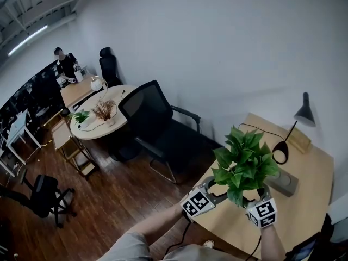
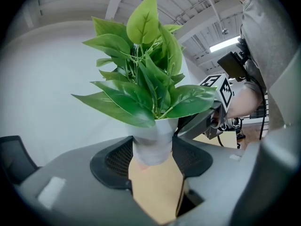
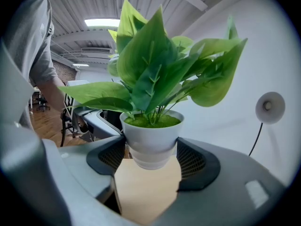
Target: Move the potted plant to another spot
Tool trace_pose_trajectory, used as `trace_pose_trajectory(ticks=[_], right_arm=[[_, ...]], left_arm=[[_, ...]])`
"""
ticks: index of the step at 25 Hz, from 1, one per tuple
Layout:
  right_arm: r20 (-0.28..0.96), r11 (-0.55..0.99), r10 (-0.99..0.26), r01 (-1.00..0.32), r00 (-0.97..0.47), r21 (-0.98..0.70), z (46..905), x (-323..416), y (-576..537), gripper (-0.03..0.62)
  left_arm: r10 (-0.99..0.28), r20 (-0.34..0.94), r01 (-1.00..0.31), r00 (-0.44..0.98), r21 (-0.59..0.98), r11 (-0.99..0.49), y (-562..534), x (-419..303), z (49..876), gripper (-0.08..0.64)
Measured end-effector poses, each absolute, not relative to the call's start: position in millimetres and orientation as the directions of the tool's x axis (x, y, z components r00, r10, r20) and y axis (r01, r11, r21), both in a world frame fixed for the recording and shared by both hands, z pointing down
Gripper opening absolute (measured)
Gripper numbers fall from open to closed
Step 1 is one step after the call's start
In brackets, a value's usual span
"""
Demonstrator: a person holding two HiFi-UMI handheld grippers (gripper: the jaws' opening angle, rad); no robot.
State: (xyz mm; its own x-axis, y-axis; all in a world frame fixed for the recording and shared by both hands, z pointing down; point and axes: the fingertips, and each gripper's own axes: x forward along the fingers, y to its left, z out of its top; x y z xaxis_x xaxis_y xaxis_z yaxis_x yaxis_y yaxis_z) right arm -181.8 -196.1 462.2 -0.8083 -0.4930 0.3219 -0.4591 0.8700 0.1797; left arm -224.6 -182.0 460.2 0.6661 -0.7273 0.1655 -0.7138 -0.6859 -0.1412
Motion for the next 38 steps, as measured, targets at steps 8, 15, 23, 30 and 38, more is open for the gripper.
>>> trace_pose_trajectory(ticks=[8, 15, 23, 30, 38], right_arm=[[0.321, 0.851, -0.525, -0.495, -0.788, 0.175, 458, -185, -158, 0.351], [0.341, 0.842, -0.536, -0.518, -0.772, 0.151, 457, -185, -149, 0.351], [0.391, 0.817, -0.567, -0.555, -0.725, 0.156, 446, -182, -137, 0.351], [0.361, 0.744, -0.653, -0.652, -0.666, 0.146, 461, -78, -116, 0.350], [0.350, 0.717, -0.685, -0.677, -0.639, 0.165, 464, 32, -134, 0.350]], left_arm=[[-0.701, 0.166, -0.688, 0.693, -0.139, -0.713, -145, -228, 456, 0.255], [-0.675, 0.188, -0.667, 0.714, -0.109, -0.737, -136, -229, 457, 0.255], [-0.625, 0.185, -0.626, 0.759, -0.060, -0.778, -128, -226, 447, 0.255], [-0.539, 0.196, -0.532, 0.819, -0.093, -0.842, -112, -121, 459, 0.256], [-0.506, 0.192, -0.497, 0.841, -0.094, -0.863, -131, -10, 464, 0.256]])
